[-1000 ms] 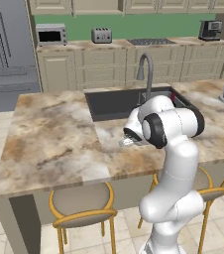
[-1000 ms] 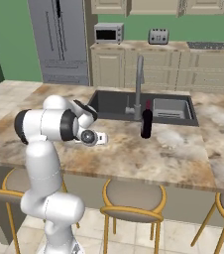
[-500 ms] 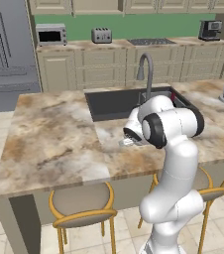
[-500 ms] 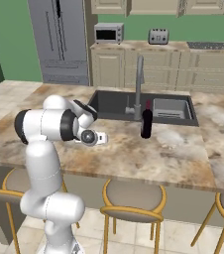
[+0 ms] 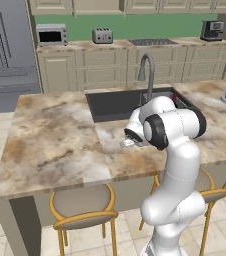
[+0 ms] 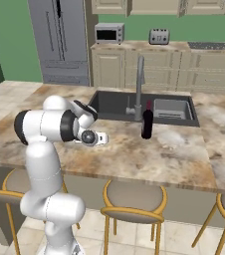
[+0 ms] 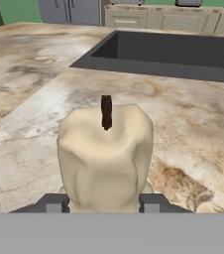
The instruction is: Get the candle and the wine from the cabinet and move them to the dining counter.
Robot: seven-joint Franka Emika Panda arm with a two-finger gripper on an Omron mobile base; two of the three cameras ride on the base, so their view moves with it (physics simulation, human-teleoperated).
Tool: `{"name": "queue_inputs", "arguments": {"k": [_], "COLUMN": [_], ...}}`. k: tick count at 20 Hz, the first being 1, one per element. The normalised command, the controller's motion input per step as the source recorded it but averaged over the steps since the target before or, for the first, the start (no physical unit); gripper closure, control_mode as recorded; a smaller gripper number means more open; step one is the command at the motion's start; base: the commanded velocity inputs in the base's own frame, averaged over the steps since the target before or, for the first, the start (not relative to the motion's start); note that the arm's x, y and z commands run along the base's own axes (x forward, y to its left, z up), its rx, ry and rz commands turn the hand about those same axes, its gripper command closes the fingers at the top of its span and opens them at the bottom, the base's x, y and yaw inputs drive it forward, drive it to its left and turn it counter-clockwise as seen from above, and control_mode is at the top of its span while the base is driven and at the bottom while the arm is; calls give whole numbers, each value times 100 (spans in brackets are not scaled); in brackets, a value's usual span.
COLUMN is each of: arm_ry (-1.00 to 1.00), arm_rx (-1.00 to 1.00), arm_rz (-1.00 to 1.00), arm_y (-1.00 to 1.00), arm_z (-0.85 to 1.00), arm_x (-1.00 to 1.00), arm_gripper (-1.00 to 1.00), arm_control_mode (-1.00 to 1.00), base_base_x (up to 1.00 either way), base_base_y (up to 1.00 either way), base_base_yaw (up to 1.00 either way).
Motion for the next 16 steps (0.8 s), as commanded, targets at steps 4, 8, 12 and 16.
{"name": "queue_inputs", "arguments": {"k": [4,8,12,16], "arm_ry": [0,0,0,0], "arm_rx": [0,0,0,0], "arm_rz": [0,0,0,0], "arm_y": [0,0,0,0], "arm_z": [0,0,0,0], "arm_x": [0,0,0,0], "arm_gripper": [100,100,-100,-100], "arm_control_mode": [-100,-100,-100,-100], "base_base_x": [0,0,0,0], "base_base_y": [0,0,0,0], "base_base_yaw": [0,0,0,0]}}
